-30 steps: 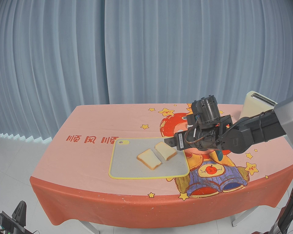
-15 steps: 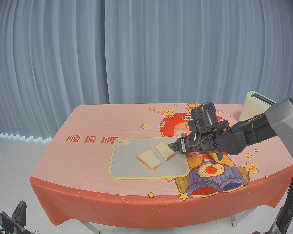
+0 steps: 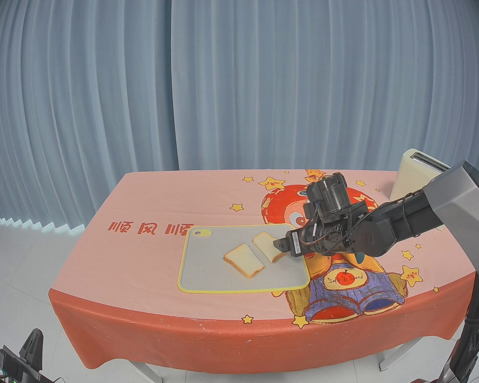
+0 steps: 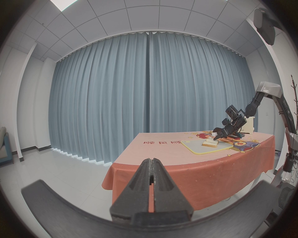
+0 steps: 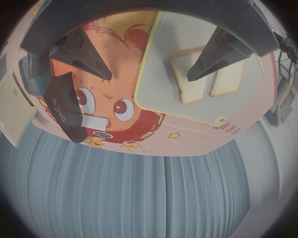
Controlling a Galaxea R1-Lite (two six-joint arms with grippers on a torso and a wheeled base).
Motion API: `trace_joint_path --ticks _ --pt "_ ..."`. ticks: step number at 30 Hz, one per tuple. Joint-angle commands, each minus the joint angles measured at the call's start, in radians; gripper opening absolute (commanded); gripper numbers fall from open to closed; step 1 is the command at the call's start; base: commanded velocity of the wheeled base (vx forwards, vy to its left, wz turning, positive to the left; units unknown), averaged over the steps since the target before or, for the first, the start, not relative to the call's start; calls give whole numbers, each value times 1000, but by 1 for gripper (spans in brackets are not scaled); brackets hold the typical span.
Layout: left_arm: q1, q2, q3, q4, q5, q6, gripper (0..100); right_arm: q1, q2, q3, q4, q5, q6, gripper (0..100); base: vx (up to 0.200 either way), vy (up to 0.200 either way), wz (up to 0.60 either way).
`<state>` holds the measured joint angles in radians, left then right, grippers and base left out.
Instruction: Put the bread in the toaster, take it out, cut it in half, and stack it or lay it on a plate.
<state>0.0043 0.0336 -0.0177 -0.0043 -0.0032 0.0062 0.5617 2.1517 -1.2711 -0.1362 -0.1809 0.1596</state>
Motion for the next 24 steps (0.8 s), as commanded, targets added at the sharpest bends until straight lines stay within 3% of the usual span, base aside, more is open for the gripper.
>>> trace_joint_path --ticks 1,8,9,24 --pt "2 2 18 0 0 0 0 1 8 1 1 0 0 100 0 0 0" --pt "0 2 18 0 0 0 0 15 19 2 3 -20 -2 100 0 0 0" --pt "0 0 18 0 0 0 0 15 19 2 3 -20 -2 0 0 0 0" --pt "0 2 18 0 0 0 0 35 -12 9 6 -23 0 0 0 0 0"
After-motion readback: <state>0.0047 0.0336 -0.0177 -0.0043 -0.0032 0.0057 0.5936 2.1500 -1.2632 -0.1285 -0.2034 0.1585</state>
